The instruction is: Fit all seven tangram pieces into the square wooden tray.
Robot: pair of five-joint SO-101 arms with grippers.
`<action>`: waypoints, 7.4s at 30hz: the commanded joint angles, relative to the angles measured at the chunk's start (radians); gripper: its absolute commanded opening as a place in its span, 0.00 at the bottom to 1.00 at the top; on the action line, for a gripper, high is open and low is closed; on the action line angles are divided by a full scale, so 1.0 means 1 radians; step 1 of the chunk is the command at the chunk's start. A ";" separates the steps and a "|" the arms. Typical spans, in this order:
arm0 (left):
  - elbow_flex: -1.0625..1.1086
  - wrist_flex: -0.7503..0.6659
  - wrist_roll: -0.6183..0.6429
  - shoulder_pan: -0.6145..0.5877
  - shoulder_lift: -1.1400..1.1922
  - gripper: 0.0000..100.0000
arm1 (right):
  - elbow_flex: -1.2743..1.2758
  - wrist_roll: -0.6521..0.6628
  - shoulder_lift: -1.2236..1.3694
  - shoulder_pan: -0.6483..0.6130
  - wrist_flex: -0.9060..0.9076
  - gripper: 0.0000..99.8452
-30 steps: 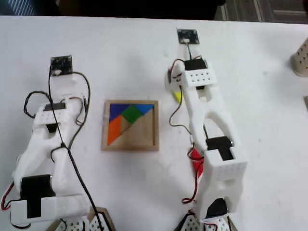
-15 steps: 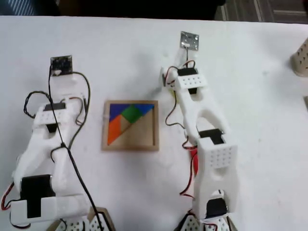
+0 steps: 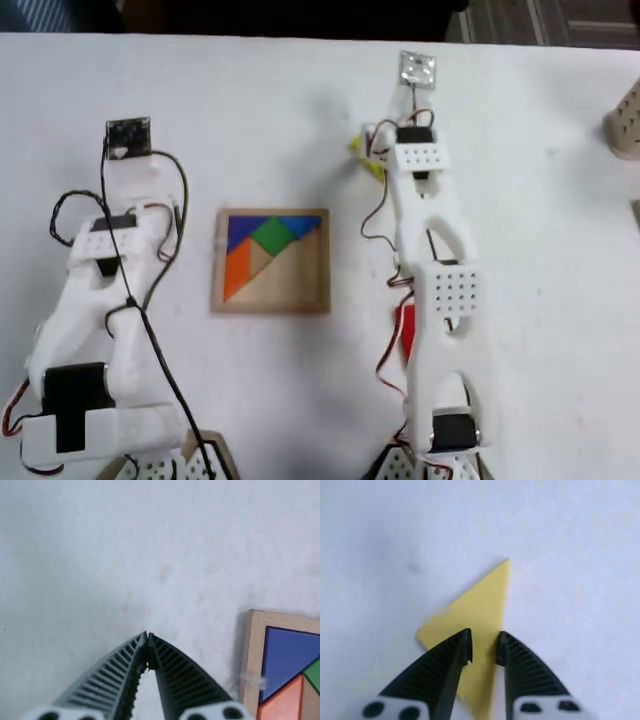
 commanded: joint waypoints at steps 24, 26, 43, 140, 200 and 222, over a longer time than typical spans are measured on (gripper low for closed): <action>0.002 -0.021 -0.012 -0.007 -0.005 0.02 | -0.373 0.133 0.021 0.021 0.779 0.02; 0.002 -0.023 -0.012 -0.007 -0.005 0.02 | -0.250 0.129 -0.065 0.010 0.777 0.02; 0.002 -0.023 -0.012 -0.005 -0.005 0.02 | 0.241 0.087 -0.280 -0.047 -0.019 0.02; 0.002 -0.023 -0.012 -0.005 -0.007 0.02 | 0.496 0.029 -0.469 0.136 0.524 0.02; 0.009 -0.043 -0.012 -0.007 -0.007 0.02 | 1.341 0.135 -1.026 -0.182 0.166 0.02; 0.009 -0.044 -0.012 -0.022 -0.007 0.02 | 1.390 0.178 -1.141 -0.191 0.085 0.09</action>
